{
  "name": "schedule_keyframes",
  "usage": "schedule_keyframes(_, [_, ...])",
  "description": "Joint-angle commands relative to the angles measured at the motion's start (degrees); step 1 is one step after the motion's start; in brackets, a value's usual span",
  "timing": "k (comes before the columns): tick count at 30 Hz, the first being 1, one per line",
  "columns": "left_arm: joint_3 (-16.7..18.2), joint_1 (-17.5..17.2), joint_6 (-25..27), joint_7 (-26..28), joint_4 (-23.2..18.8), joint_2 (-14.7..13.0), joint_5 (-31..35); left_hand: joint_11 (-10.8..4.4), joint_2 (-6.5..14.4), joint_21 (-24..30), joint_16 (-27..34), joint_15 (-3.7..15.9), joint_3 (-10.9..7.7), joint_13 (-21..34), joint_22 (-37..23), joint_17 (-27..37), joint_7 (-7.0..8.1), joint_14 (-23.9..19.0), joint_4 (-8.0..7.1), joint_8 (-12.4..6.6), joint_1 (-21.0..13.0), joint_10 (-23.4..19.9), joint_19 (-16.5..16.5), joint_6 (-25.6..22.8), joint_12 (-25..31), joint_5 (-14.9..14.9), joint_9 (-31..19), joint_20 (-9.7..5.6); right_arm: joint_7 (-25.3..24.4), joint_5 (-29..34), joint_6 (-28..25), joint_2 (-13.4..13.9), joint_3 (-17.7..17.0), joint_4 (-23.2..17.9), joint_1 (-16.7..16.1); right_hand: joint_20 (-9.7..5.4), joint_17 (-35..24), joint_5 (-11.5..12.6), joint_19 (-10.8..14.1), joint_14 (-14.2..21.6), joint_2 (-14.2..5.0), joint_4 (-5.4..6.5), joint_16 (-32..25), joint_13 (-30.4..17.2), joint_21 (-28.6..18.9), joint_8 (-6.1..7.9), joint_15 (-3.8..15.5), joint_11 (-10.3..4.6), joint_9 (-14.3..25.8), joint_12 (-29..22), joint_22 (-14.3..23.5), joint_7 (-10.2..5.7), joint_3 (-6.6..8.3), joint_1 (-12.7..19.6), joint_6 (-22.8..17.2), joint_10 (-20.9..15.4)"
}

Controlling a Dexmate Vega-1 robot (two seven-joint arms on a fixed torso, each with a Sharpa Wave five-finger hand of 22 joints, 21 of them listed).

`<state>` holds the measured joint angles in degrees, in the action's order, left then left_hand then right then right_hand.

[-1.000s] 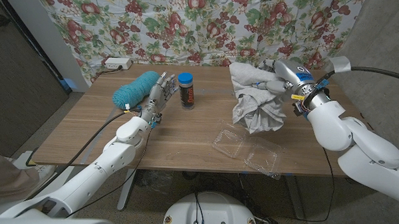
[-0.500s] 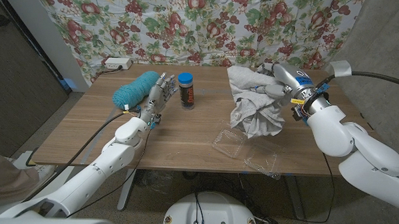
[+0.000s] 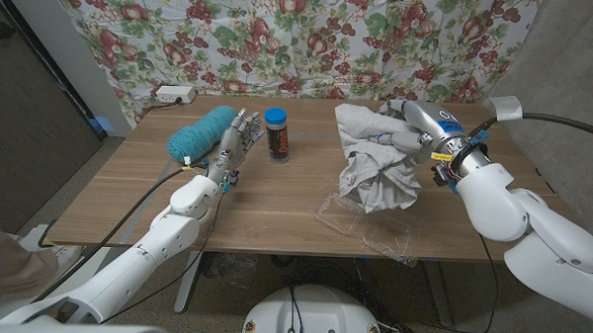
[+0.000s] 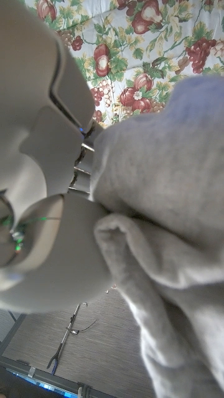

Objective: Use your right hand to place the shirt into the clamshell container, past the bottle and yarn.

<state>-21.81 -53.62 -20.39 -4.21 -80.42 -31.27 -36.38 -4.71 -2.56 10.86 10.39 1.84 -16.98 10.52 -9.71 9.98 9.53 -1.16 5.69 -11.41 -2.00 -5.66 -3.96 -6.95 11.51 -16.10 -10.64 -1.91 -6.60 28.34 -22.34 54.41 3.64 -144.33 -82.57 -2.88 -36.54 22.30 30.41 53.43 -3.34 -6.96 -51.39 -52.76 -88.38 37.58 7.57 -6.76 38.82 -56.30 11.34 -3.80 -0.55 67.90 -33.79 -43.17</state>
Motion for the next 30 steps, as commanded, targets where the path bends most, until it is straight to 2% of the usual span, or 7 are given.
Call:
schedule_keyframes(1, [-0.3, 0.3, -0.7, 0.2, 0.7, 0.7, 0.3, -0.16, 0.0, 0.2, 0.2, 3.49, 0.33, 0.2, -0.3, 0.2, 0.08, 0.4, 0.09, 0.09, -0.4, -0.6, -0.5, -0.4, 0.1, 0.1, -0.2, -2.84, 1.9, -0.9, 0.0, -0.4, -2.1, -1.5, -2.7, -8.48, -0.3, 0.1, 0.4, 0.4, -3.53, -0.19, -0.5, 0.0, -0.2, 0.41, 5.73, -4.27, 0.2, -0.2, 0.3, -0.11, 0.27, 3.7, -0.7, -5.2])
schedule_keyframes(9, [-0.3, -0.1, -0.5, 0.8, 0.1, 0.7, 0.5, -0.03, 0.0, 0.2, 0.2, 3.48, 0.35, 0.2, -0.3, 0.2, 0.12, 0.4, 0.10, 0.11, -0.4, -0.4, -0.5, -0.3, 0.0, 0.1, -0.2, -2.88, 2.8, -1.2, 0.2, -1.0, -3.0, -1.9, -4.0, -8.53, -0.4, -0.1, 0.3, 0.5, -3.53, -0.16, -0.6, 0.0, -0.4, 0.39, 5.70, -4.05, -0.1, -0.1, 0.4, -0.33, 0.30, 3.7, -1.2, -5.4])
schedule_keyframes(15, [-0.2, -0.2, -0.5, 0.9, 0.0, 0.6, 0.4, -0.03, 0.0, 0.2, 0.2, 3.58, 0.36, 0.2, -0.3, 0.2, 0.16, 0.5, 0.12, 0.15, -0.4, -0.5, -0.5, -0.2, 0.0, 0.1, -0.2, -2.85, 4.1, 0.2, -0.7, -0.1, -2.6, -2.1, -4.4, -8.56, -0.5, -0.2, 0.3, 0.6, -3.54, -0.19, -0.7, -0.2, -0.5, 0.43, 5.70, -4.21, -0.2, -0.2, 0.5, -0.43, 0.33, 3.8, -1.5, -5.4])
schedule_keyframes(20, [-0.3, 0.0, -0.7, 0.5, 0.5, 0.8, 0.3, -0.04, 0.0, 0.2, 0.2, 3.60, 0.37, 0.2, -0.3, 0.2, 0.13, 0.5, 0.13, 0.12, -0.4, -0.4, -0.5, -0.3, 0.0, 0.1, -0.2, -2.88, 4.6, -1.0, -1.0, -1.1, -2.9, -2.3, -4.9, -8.59, -0.5, -0.2, 0.2, 0.7, -3.51, -0.21, -0.8, -0.2, -0.6, 0.38, 5.68, -4.11, -0.3, -0.1, 0.5, -0.53, 0.34, 3.9, -1.6, -5.5])
schedule_keyframes(30, [-0.3, -0.4, -0.4, 0.7, 0.4, 0.7, 0.1, -0.06, 0.1, 0.2, 0.2, 3.60, 0.40, 0.2, -0.3, 0.2, 0.12, 0.5, 0.14, 0.11, -0.4, -0.4, -0.5, -0.3, 0.0, 0.1, -0.2, -2.91, 6.4, -1.6, -1.7, -0.4, -2.6, -2.8, -5.9, -8.60, -0.4, -0.4, 0.1, 0.8, -3.65, -0.19, -0.9, 0.1, -0.9, 0.49, 5.67, -3.98, -0.3, 0.1, 0.7, -0.58, 0.42, 4.0, -1.9, -5.9])
